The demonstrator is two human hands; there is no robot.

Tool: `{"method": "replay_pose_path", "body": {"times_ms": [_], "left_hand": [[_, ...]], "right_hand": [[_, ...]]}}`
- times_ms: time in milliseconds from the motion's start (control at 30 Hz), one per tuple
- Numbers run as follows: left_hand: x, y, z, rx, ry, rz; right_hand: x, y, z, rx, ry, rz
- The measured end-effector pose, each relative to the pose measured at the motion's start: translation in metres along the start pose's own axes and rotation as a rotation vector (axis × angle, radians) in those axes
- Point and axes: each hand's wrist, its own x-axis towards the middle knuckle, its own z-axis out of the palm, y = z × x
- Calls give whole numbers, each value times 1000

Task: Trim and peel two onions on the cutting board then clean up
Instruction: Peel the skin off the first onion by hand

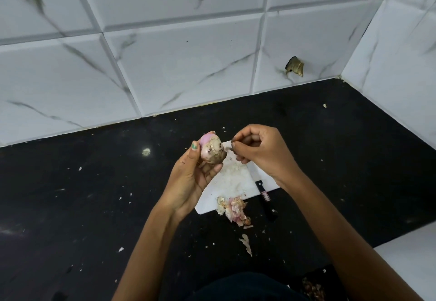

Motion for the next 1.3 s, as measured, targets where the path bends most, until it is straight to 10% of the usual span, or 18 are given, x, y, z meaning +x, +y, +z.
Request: {"method": "replay_pose_path", "body": {"times_ms": [167, 400, 1300], "left_hand": [[1, -2, 1, -59, 73, -27], [3, -4, 5, -21, 102, 30], [3, -11, 0, 56, 182, 88]], "right_hand": [[-4, 19, -4, -451, -209, 147], [-16, -9, 6, -109, -33, 2], [-12, -6, 11, -11, 18, -28]]}}
